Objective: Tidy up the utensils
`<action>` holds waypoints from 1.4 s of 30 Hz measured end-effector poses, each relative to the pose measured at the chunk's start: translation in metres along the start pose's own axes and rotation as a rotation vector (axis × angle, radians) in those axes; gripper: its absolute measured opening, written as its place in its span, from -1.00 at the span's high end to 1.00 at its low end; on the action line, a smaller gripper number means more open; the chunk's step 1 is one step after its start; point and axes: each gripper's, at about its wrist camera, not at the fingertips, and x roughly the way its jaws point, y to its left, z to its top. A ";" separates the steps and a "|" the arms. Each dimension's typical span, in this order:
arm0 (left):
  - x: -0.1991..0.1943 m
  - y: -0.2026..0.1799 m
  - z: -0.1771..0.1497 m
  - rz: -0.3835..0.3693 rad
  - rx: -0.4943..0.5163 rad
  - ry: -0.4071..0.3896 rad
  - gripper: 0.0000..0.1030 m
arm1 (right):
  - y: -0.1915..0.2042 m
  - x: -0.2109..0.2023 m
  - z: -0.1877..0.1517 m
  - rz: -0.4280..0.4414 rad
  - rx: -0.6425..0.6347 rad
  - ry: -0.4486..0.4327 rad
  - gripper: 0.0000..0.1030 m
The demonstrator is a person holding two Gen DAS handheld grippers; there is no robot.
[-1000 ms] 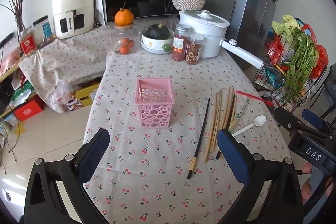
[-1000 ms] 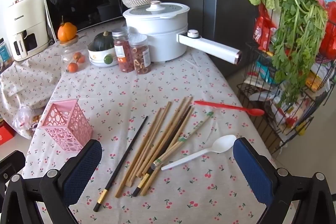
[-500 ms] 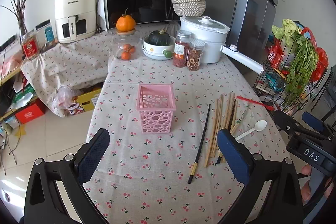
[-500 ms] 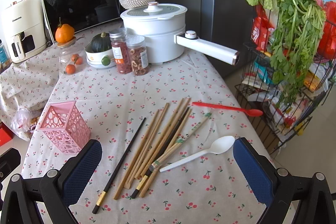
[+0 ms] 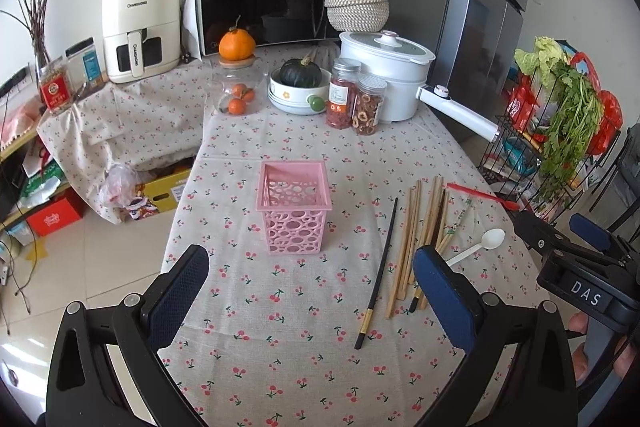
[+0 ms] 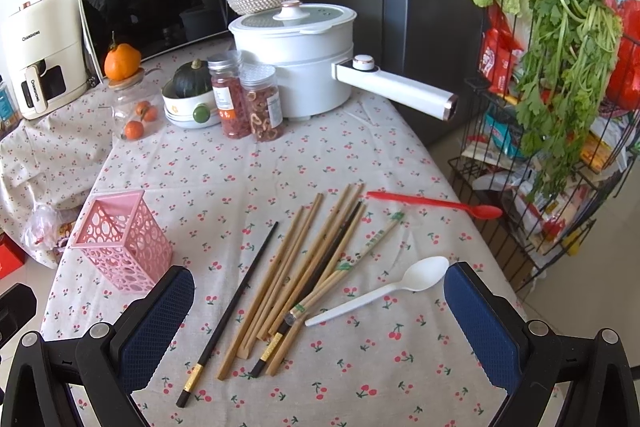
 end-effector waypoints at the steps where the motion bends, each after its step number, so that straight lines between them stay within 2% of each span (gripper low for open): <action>1: 0.000 -0.001 0.000 -0.001 0.001 0.000 -1.00 | 0.000 0.000 0.000 -0.001 0.000 0.000 -0.99; 42: -0.002 0.000 -0.002 -0.006 0.003 -0.002 -1.00 | 0.002 0.003 -0.002 0.006 0.005 0.012 -0.99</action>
